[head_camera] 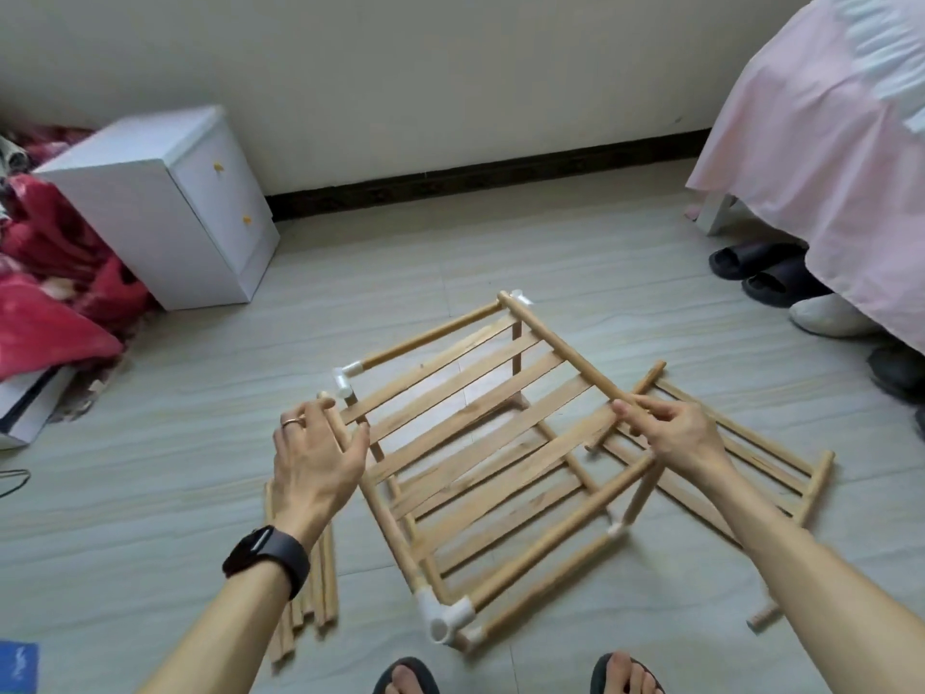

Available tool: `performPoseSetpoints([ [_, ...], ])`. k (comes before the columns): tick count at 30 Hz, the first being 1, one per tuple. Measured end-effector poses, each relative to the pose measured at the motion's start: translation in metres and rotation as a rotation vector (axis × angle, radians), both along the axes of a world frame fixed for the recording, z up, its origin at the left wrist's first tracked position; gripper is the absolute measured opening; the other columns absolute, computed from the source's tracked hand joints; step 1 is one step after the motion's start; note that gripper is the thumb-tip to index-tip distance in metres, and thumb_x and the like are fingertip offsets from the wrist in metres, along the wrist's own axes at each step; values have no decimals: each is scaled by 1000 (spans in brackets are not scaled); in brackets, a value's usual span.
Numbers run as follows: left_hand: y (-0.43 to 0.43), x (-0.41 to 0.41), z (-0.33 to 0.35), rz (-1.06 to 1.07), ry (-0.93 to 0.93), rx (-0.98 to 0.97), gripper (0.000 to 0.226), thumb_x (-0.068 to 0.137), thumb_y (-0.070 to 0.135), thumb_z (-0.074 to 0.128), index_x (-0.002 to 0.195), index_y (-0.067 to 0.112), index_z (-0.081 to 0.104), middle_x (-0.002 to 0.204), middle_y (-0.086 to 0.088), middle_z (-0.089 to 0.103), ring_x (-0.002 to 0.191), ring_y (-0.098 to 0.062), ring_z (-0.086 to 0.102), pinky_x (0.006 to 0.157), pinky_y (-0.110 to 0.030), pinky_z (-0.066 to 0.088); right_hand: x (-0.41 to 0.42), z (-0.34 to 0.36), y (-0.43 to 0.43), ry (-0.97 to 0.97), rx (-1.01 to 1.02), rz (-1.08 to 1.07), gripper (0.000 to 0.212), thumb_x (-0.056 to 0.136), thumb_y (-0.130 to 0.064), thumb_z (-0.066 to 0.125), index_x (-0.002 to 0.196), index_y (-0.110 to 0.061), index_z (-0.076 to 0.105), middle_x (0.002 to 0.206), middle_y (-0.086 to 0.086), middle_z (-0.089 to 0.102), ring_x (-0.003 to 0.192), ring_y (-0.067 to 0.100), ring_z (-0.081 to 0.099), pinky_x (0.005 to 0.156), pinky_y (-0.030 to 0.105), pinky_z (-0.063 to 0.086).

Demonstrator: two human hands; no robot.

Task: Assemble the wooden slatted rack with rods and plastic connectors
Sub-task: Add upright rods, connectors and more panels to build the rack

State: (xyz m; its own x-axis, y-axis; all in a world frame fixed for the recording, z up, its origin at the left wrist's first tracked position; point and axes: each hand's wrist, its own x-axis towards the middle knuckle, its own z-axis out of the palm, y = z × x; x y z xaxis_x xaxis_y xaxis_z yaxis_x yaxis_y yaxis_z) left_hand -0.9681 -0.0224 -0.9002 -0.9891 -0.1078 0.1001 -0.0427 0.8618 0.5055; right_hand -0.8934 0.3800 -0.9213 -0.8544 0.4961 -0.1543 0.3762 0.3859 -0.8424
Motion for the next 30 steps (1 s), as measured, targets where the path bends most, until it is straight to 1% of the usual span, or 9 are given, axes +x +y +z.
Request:
performPoseSetpoints([
  [3, -5, -17, 3, -29, -30, -47, 61, 92, 48, 63, 142, 20, 42, 146, -11, 34, 134, -34, 36, 106, -49, 40, -19, 0, -3, 58, 247, -167, 42, 84, -59, 72, 108, -25, 77, 97, -1, 73, 100, 23, 66, 84, 35, 50],
  [7, -2, -50, 7, -99, -86, -97, 67, 94, 48, 61, 150, 24, 34, 158, -8, 23, 144, -33, 27, 113, -50, 34, -19, 2, -36, 58, 173, -339, 72, 87, -46, 74, 139, -7, 45, 139, 23, 49, 135, 39, 38, 113, 47, 31],
  [10, -6, -81, 4, -177, -145, -190, 72, 96, 50, 56, 156, 25, 26, 163, -6, 21, 147, -31, 25, 115, -51, 32, 0, -13, -73, 43, 39, -323, 95, 85, -30, 80, 152, -3, 17, 151, 25, 34, 142, 39, 25, 115, 50, 28],
  [13, -8, -105, -2, -232, -260, -261, 68, 98, 51, 49, 156, 26, 27, 152, -6, 44, 138, -30, 41, 109, -50, 41, 5, -35, -86, 65, -2, -282, 97, 87, -18, 73, 153, -12, 1, 158, 20, 25, 144, 37, 26, 112, 50, 36],
  [16, -12, -109, -10, -191, -332, -245, 55, 94, 56, 40, 141, 27, 42, 122, -4, 62, 108, -29, 61, 93, -47, 52, -22, -35, -60, 2, 70, -239, 88, 88, -18, 64, 152, -17, 2, 154, 20, 36, 137, 39, 42, 101, 44, 43],
  [19, -17, -90, -21, -150, -272, -191, 36, 93, 51, 41, 114, 23, 49, 92, 1, 62, 82, -26, 62, 78, -43, 55, -55, -20, -33, -101, 257, -165, 84, 94, -30, 62, 156, -15, 8, 147, 24, 46, 127, 44, 50, 92, 45, 45],
  [22, -11, -59, -22, -76, -212, -132, 24, 96, 45, 45, 101, 22, 50, 92, -1, 58, 85, -29, 55, 76, -42, 49, -76, 4, -32, -123, 549, -121, 72, 96, -44, 61, 153, -17, 26, 153, 19, 36, 132, 42, 42, 96, 48, 42],
  [25, -5, -27, -23, -2, -221, -78, 30, 97, 49, 44, 101, 20, 50, 93, 0, 58, 87, -30, 55, 73, -39, 43, -65, 22, -69, 69, 772, 29, 71, 92, -54, 59, 148, -15, 40, 151, 17, 39, 134, 38, 38, 104, 52, 39],
  [30, -1, 14, -24, 64, -283, 95, 45, 98, 57, 34, 96, 21, 60, 84, 2, 65, 88, -29, 62, 72, -36, 35, 15, 11, -184, 329, 837, 628, 74, 85, -75, 50, 139, -25, 52, 144, 9, 51, 136, 29, 44, 104, 50, 47],
])
